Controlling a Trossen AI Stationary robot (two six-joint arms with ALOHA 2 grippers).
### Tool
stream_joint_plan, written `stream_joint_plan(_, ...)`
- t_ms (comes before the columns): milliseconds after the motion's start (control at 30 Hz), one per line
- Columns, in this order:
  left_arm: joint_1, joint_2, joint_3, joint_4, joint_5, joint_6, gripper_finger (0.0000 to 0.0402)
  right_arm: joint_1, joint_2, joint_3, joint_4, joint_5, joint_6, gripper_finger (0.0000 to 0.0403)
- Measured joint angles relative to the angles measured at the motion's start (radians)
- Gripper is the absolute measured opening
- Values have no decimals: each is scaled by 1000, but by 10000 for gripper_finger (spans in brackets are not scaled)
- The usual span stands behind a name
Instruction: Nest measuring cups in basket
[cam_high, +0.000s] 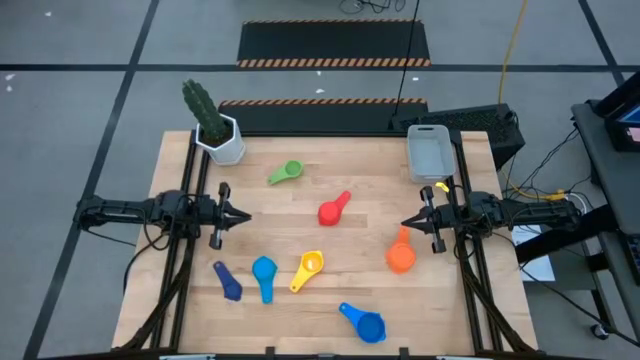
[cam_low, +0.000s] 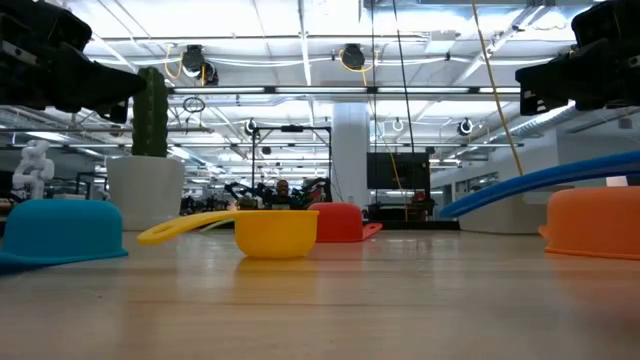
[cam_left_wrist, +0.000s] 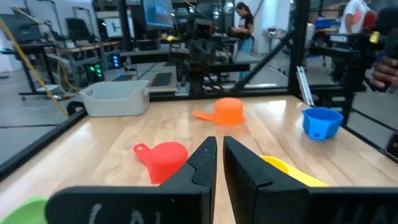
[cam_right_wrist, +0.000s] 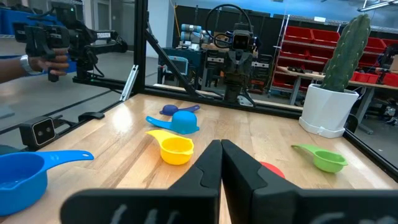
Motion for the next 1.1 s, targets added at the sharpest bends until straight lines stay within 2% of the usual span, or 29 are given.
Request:
stream_joint_plan(200,0,1,0,45,-16,-192,33,0,0,0,12,-3,0,0)
stream_joint_plan(433,0,1,0,217,-15,-182,33,0,0,0,21,-2,0,0)
stream_joint_plan(533,0,2,29,207,-15,-178,33,0,0,0,34,-2,0,0)
stream_joint_plan(767,0,91,213,52,-22,-157,33,0,0,0,105,-1,14,0)
stream_joint_plan(933,0,235,384,-17,-22,-99,33,0,0,0,113,8,81,0)
stream_joint_plan(1100,0,404,569,-101,-22,-87,33,0,0,0,113,79,103,0)
